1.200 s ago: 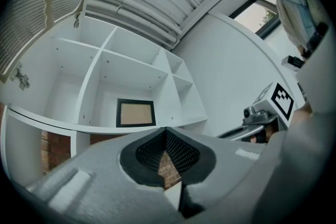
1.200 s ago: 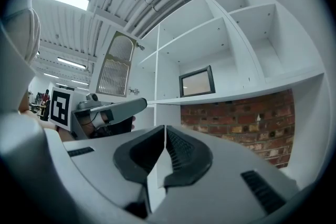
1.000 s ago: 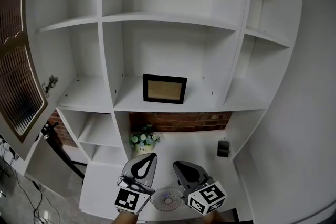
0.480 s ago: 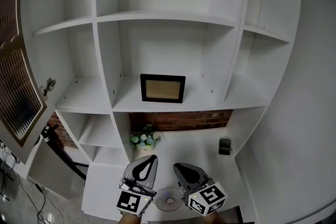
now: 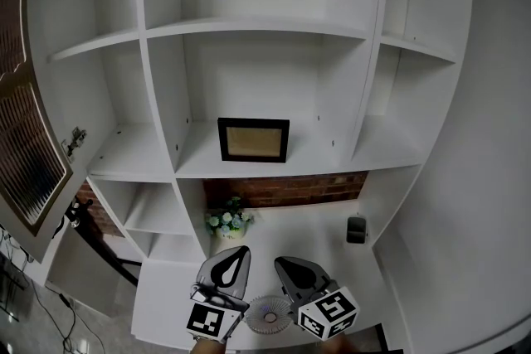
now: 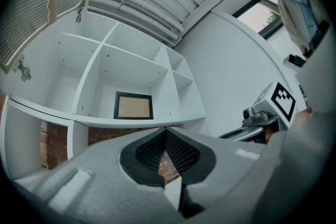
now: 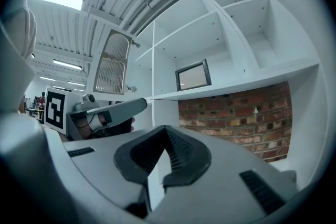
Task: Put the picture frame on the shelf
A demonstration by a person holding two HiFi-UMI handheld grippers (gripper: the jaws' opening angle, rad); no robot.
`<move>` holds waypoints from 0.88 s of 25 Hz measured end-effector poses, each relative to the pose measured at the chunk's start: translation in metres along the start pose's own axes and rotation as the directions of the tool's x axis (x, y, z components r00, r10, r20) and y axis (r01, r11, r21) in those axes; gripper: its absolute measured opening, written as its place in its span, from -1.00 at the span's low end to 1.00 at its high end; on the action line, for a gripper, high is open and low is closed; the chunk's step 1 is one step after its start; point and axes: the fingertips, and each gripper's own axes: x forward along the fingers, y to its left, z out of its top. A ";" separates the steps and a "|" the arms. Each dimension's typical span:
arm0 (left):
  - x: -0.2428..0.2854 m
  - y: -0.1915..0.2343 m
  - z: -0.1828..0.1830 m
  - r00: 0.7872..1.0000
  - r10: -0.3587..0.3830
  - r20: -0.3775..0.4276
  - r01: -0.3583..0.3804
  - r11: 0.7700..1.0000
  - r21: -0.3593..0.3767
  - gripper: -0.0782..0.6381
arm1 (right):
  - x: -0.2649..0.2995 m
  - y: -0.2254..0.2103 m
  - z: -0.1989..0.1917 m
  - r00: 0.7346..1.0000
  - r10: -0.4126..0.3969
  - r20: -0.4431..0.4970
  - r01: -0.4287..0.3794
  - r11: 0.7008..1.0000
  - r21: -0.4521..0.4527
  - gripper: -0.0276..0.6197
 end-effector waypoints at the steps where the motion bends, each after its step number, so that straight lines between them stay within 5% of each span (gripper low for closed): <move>1: 0.000 0.000 0.000 1.000 0.001 0.000 -0.001 1.000 0.000 -0.75 | 0.000 0.000 0.000 1.000 0.000 0.001 0.000 1.000 -0.002 -0.87; 22: -0.001 -0.001 -0.001 1.000 0.002 -0.009 -0.002 1.000 0.007 -0.75 | -0.002 0.003 0.006 1.000 0.008 0.008 -0.007 0.999 -0.033 -0.87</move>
